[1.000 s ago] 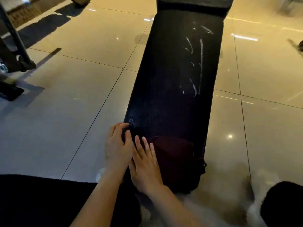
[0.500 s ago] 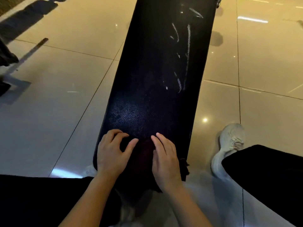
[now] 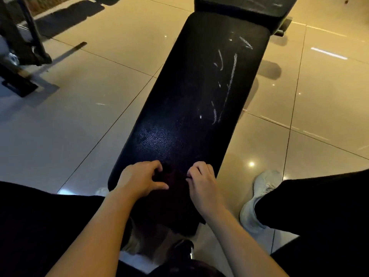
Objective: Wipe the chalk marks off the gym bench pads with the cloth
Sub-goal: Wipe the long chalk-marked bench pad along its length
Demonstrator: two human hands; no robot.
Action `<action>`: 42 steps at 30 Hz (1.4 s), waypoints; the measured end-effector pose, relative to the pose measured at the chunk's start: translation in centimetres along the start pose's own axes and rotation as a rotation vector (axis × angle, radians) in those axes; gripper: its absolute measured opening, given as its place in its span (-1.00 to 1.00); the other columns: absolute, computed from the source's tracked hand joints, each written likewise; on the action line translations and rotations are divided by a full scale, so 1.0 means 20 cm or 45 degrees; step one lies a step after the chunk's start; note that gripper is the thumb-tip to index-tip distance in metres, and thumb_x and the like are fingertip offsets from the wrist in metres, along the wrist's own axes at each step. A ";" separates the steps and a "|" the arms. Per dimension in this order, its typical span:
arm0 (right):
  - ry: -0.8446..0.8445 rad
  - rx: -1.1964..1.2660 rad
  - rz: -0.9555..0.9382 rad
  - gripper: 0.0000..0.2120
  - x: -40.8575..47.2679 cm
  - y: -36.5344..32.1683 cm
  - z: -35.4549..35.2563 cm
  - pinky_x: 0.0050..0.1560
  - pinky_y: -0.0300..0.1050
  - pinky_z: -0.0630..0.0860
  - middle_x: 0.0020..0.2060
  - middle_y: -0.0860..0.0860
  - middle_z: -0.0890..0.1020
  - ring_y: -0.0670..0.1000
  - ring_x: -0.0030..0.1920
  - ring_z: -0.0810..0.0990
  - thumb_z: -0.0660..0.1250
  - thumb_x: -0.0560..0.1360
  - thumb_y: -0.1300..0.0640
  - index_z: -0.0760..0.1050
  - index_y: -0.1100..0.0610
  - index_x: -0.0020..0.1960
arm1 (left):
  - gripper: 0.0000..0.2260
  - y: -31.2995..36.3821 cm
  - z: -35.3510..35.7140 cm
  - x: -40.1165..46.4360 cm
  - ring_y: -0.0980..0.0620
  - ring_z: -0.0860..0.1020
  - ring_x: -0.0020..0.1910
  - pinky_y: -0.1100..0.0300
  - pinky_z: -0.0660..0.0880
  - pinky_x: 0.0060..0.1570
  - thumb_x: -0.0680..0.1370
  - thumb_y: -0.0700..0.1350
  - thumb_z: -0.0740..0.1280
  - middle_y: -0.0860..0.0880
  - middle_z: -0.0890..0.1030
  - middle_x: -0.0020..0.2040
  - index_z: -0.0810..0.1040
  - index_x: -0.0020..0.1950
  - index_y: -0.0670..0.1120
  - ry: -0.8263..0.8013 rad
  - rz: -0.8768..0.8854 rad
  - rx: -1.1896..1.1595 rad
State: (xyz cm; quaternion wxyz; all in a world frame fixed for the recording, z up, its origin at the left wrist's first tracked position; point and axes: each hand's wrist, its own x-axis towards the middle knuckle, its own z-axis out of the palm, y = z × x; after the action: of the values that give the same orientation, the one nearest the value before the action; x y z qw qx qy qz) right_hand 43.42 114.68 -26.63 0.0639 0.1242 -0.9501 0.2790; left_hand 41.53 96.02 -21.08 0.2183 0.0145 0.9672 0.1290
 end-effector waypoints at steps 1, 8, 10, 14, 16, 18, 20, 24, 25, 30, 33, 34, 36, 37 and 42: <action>0.009 -0.005 -0.001 -0.78 0.01 0.02 -0.02 -0.13 -0.14 0.33 -0.14 0.07 0.50 0.11 -0.14 0.46 0.46 0.30 0.40 0.47 0.20 -0.20 | -0.58 0.00 0.00 -0.02 0.12 0.44 -0.06 0.22 0.33 -0.13 0.43 0.24 0.41 0.13 0.48 -0.02 0.46 0.19 0.10 -0.002 -0.046 0.003; -0.111 -0.233 0.023 -0.96 0.12 0.16 -0.27 -0.29 0.01 0.50 -0.11 -0.01 0.50 0.07 -0.13 0.51 0.32 0.52 0.19 0.46 0.10 -0.05 | -0.77 0.04 0.05 -0.13 0.00 0.50 0.16 0.15 0.37 0.00 0.55 0.09 0.33 0.06 0.53 0.11 0.52 0.16 0.05 0.150 -0.284 -0.096; -0.183 -0.207 0.093 -0.97 0.15 0.20 -0.34 -0.24 -0.04 0.42 -0.11 -0.04 0.49 0.06 -0.16 0.51 0.20 0.60 0.15 0.41 0.06 0.01 | -0.78 0.12 0.05 -0.16 0.01 0.52 0.13 0.16 0.33 -0.01 0.56 0.11 0.30 0.07 0.57 0.10 0.51 0.15 0.07 0.203 -0.262 -0.095; -0.096 -0.021 0.126 -0.91 0.24 0.26 -0.52 -0.18 -0.10 0.29 -0.18 -0.05 0.49 0.01 -0.18 0.46 0.23 0.57 0.24 0.40 0.06 -0.05 | -0.87 0.26 0.04 -0.18 0.05 0.54 -0.04 0.19 0.40 -0.06 0.52 0.08 0.37 0.11 0.57 -0.07 0.52 0.03 0.11 0.206 -0.169 -0.319; 0.009 -0.021 0.094 -0.89 0.34 0.28 -0.63 -0.15 -0.18 0.25 -0.14 -0.05 0.50 -0.06 -0.16 0.42 0.23 0.57 0.27 0.43 0.07 -0.03 | -0.89 0.36 0.04 -0.16 0.09 0.54 -0.13 0.14 0.48 -0.04 0.49 0.03 0.42 0.14 0.57 -0.15 0.50 -0.08 0.17 0.344 -0.180 -0.581; 0.170 -0.026 0.026 -0.89 0.48 0.26 -0.71 -0.13 -0.31 0.29 -0.06 -0.02 0.54 -0.11 -0.10 0.41 0.24 0.58 0.27 0.48 0.10 0.04 | -0.88 0.45 0.05 -0.12 0.12 0.55 -0.15 0.12 0.49 -0.04 0.49 -0.02 0.44 0.16 0.58 -0.18 0.52 -0.10 0.17 0.618 -0.258 -0.824; 0.237 0.060 -0.091 -0.85 0.63 0.21 -0.73 -0.05 -0.43 0.38 0.07 0.03 0.53 -0.15 -0.04 0.43 0.25 0.58 0.28 0.49 0.13 0.12 | -0.88 0.53 0.07 -0.06 0.15 0.54 -0.13 0.15 0.46 -0.02 0.51 -0.07 0.42 0.18 0.58 -0.15 0.55 0.00 0.12 0.819 -0.394 -0.974; -0.108 0.017 -0.331 -0.52 0.72 0.13 -0.57 0.19 -0.41 0.39 0.49 0.06 0.17 -0.11 0.20 0.42 0.29 0.57 0.18 0.26 0.09 0.45 | -0.70 0.58 0.20 0.03 0.02 0.53 0.04 0.09 0.48 0.01 0.56 -0.11 0.35 0.05 0.55 0.04 0.46 0.28 0.02 0.928 -0.663 -1.043; -0.223 -0.126 -0.298 -0.46 0.68 0.16 -0.48 0.41 -0.24 0.27 0.53 0.04 0.09 -0.03 0.39 0.32 0.25 0.60 0.09 0.15 0.08 0.53 | -0.65 0.57 0.24 0.04 -0.01 0.51 0.11 0.06 0.48 0.04 0.56 -0.09 0.34 0.01 0.53 0.13 0.43 0.34 0.01 0.913 -0.731 -1.003; -0.287 -0.499 -0.272 -0.39 0.47 0.34 -0.24 0.49 0.13 -0.19 0.54 0.06 0.22 0.05 0.55 0.06 -0.04 0.61 -0.19 0.17 0.12 0.54 | -0.61 0.62 0.36 0.06 -0.14 0.38 0.33 -0.15 0.36 0.24 0.59 0.01 0.24 -0.11 0.43 0.35 0.40 0.40 -0.06 0.965 -0.845 -0.835; -0.347 -0.550 -0.396 -0.34 0.58 0.38 -0.29 0.49 0.08 -0.23 0.56 0.03 0.15 0.03 0.56 0.02 -0.13 0.59 -0.27 0.11 0.07 0.56 | -0.60 0.68 0.40 0.13 -0.13 0.33 0.41 -0.22 0.24 0.37 0.63 0.07 0.17 -0.10 0.40 0.41 0.39 0.42 -0.06 1.030 -0.793 -0.748; -0.374 -0.559 -0.422 -0.32 0.65 0.40 -0.32 0.49 0.05 -0.32 0.58 0.00 0.03 0.00 0.57 -0.11 -0.20 0.57 -0.29 -0.02 0.05 0.59 | -0.57 0.69 0.41 0.15 -0.13 0.32 0.43 -0.22 0.19 0.40 0.63 0.11 0.13 -0.10 0.39 0.42 0.38 0.43 -0.06 1.039 -0.784 -0.736; -0.369 -0.591 -0.416 -0.31 0.84 0.46 -0.37 0.47 0.01 -0.42 0.58 -0.04 -0.13 -0.04 0.55 -0.26 -0.28 0.56 -0.31 -0.19 0.01 0.59 | -0.47 0.71 0.42 0.19 -0.12 0.28 0.46 -0.15 0.06 0.45 0.60 0.21 0.04 -0.10 0.36 0.45 0.34 0.46 -0.05 1.057 -0.795 -0.761; -0.344 -0.617 -0.396 -0.32 0.95 0.49 -0.41 0.48 0.02 -0.40 0.58 -0.04 -0.16 -0.04 0.55 -0.27 -0.26 0.57 -0.32 -0.21 0.01 0.59 | -0.42 0.73 0.42 0.20 -0.10 0.25 0.48 -0.09 -0.01 0.45 0.57 0.25 -0.01 -0.09 0.34 0.46 0.33 0.47 -0.05 1.073 -0.805 -0.776; -0.313 -0.748 -0.197 -0.30 1.46 0.59 -0.60 0.51 0.16 -0.31 0.58 0.00 -0.18 0.05 0.56 -0.26 -0.19 0.56 -0.38 -0.16 -0.07 0.59 | -0.42 0.76 0.51 0.27 -0.07 0.17 0.51 -0.11 -0.01 0.48 0.57 0.21 -0.08 -0.09 0.31 0.49 0.34 0.47 -0.06 1.105 -0.902 -0.660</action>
State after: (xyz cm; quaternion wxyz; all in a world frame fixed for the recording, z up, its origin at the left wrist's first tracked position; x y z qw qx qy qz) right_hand 12.77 125.00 -17.12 0.0027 0.2050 -0.9783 -0.0299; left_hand 40.64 113.57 -28.41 -0.1691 -0.4149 0.8511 0.2735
